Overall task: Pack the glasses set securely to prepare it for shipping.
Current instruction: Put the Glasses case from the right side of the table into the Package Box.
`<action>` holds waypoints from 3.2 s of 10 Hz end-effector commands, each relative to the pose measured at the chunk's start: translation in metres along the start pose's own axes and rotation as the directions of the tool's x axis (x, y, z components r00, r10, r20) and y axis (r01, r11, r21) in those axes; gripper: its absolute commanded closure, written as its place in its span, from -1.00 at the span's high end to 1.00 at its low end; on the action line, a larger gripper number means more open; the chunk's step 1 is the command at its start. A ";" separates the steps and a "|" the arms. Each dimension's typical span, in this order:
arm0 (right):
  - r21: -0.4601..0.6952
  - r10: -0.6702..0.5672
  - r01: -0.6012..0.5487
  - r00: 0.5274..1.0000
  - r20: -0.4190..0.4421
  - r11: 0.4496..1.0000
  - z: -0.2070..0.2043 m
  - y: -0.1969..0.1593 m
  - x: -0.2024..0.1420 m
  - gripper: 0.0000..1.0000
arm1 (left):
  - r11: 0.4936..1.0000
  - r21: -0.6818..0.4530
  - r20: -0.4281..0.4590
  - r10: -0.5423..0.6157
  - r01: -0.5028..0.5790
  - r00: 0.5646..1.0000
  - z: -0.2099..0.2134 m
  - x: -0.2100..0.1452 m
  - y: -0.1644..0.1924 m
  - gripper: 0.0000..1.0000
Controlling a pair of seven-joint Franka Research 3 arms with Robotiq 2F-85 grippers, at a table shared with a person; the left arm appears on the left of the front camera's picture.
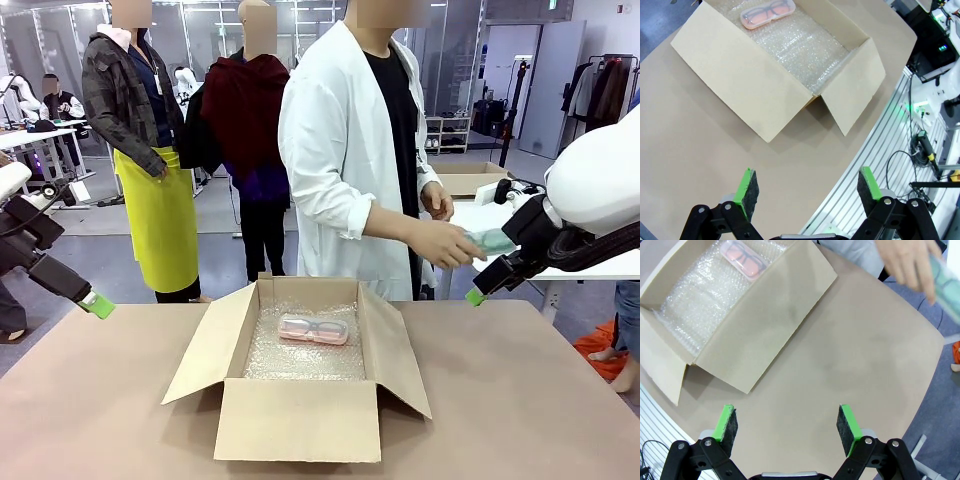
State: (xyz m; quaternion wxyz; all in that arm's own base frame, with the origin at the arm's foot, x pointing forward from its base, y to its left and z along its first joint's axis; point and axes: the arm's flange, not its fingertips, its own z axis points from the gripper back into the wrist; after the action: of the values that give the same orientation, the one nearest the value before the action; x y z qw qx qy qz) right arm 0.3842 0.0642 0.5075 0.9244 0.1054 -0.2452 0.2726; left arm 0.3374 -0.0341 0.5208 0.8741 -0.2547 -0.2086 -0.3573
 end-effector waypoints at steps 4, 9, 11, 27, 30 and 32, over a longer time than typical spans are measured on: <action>0.001 -0.016 0.016 1.000 -0.010 1.000 0.001 0.001 0.004 1.00 | 0.999 -0.028 0.015 -0.016 0.016 1.000 0.002 -0.001 0.001 1.00; 0.001 -0.016 0.016 1.000 -0.010 1.000 0.001 0.001 0.004 1.00 | 0.999 -0.028 0.015 -0.016 0.016 1.000 0.002 -0.001 0.001 1.00; 0.001 -0.016 0.016 1.000 -0.010 1.000 0.001 0.001 0.004 1.00 | 0.999 -0.028 0.015 -0.016 0.016 1.000 0.002 -0.001 0.001 1.00; -0.166 -0.059 0.048 0.997 -0.059 0.985 -0.004 -0.035 0.037 1.00 | 0.999 -0.028 0.015 -0.016 0.016 1.000 0.002 -0.001 0.001 1.00; -0.206 -0.153 0.127 0.981 -0.116 0.970 -0.047 -0.091 0.047 1.00 | 0.999 -0.028 0.015 -0.016 0.016 1.000 0.002 -0.001 0.001 1.00; -0.182 -0.207 0.178 0.965 -0.159 0.967 -0.073 -0.113 0.037 1.00 | 0.999 -0.028 0.015 -0.016 0.016 1.000 0.002 -0.001 0.001 1.00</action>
State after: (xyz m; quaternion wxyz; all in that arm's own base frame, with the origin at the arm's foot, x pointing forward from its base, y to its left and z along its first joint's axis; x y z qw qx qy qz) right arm 0.4968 0.0079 0.4582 0.9642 0.0241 -0.1814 0.1919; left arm 0.3376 -0.0339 0.5207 0.8743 -0.2546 -0.2084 -0.3570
